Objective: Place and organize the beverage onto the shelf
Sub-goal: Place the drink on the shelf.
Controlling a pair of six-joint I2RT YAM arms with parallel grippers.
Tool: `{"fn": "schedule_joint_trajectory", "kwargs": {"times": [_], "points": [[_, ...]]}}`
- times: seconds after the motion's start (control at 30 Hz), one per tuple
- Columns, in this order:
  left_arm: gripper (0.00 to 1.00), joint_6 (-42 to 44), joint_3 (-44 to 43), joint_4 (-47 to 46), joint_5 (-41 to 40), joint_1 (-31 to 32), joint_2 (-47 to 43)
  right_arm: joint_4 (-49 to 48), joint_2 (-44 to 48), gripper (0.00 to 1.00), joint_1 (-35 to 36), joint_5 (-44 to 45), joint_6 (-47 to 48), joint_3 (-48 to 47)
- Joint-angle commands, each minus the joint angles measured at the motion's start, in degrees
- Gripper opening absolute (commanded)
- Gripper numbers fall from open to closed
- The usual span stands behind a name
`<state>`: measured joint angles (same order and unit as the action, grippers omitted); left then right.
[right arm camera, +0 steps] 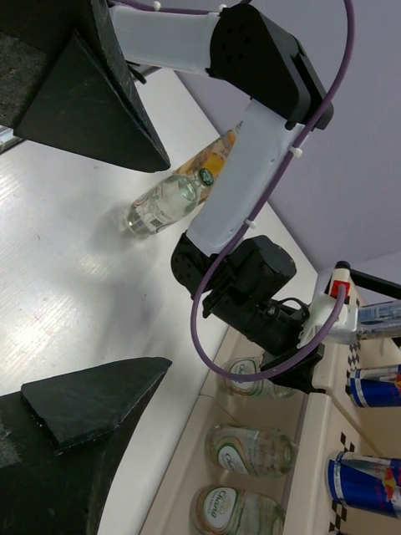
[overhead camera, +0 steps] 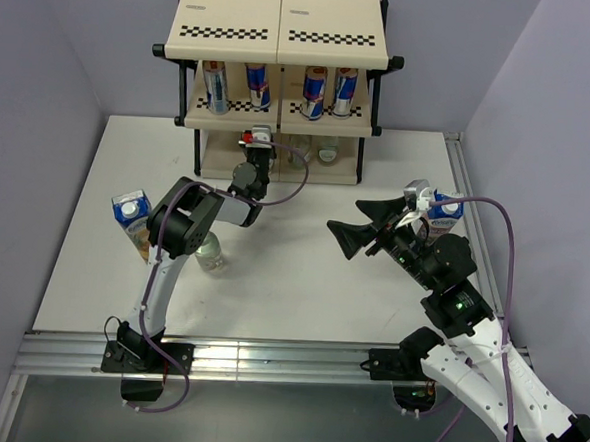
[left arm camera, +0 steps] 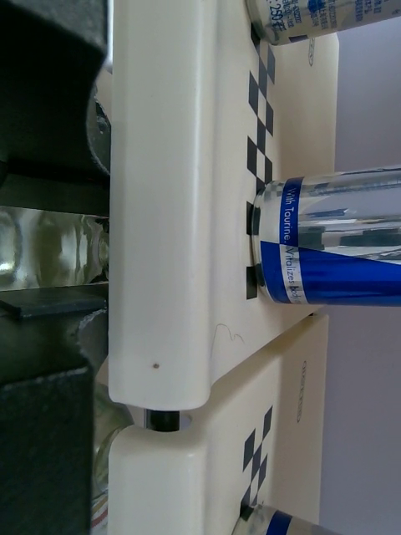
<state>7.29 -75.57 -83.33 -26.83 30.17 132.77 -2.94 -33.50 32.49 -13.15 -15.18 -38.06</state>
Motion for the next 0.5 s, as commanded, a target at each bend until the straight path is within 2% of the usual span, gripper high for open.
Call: {"fn": "schedule_joint_trajectory", "kwargs": {"times": [0.0, 0.07, 0.13, 0.17, 0.2, 0.33, 0.47], "points": [[0.15, -1.3, 1.7, -23.3, -3.9, -1.0, 3.5, -2.9, 0.0, 0.98, 0.0, -0.8, 0.1, 0.5], [0.18, -1.3, 1.4, -23.3, -4.0, -1.0, 3.8, -3.0, -0.1, 0.98, 0.0, -1.0, 0.0, 0.5], [0.15, -1.1, 1.0, -23.4, -4.4, -1.0, 4.6, -3.3, -0.2, 0.98, 0.0, -1.2, 0.0, 0.6], [0.12, -0.9, 0.4, -23.3, -4.4, -1.1, 4.9, -3.3, -0.2, 0.98, 0.0, -1.3, -0.1, 0.6], [0.0, -0.7, 0.1, -23.3, -4.7, -1.1, 5.5, -3.4, -0.2, 0.98, 0.0, -1.3, -0.2, 0.7], [0.0, -0.9, -0.5, -23.3, -4.6, -1.1, 6.0, -3.3, -0.1, 0.98, 0.1, -1.1, 0.0, 0.7], [0.09, 0.2, -1.9, -23.4, -3.7, -1.1, 6.9, -3.6, -0.2, 0.98, 0.0, -1.4, -0.2, 0.8]]}}
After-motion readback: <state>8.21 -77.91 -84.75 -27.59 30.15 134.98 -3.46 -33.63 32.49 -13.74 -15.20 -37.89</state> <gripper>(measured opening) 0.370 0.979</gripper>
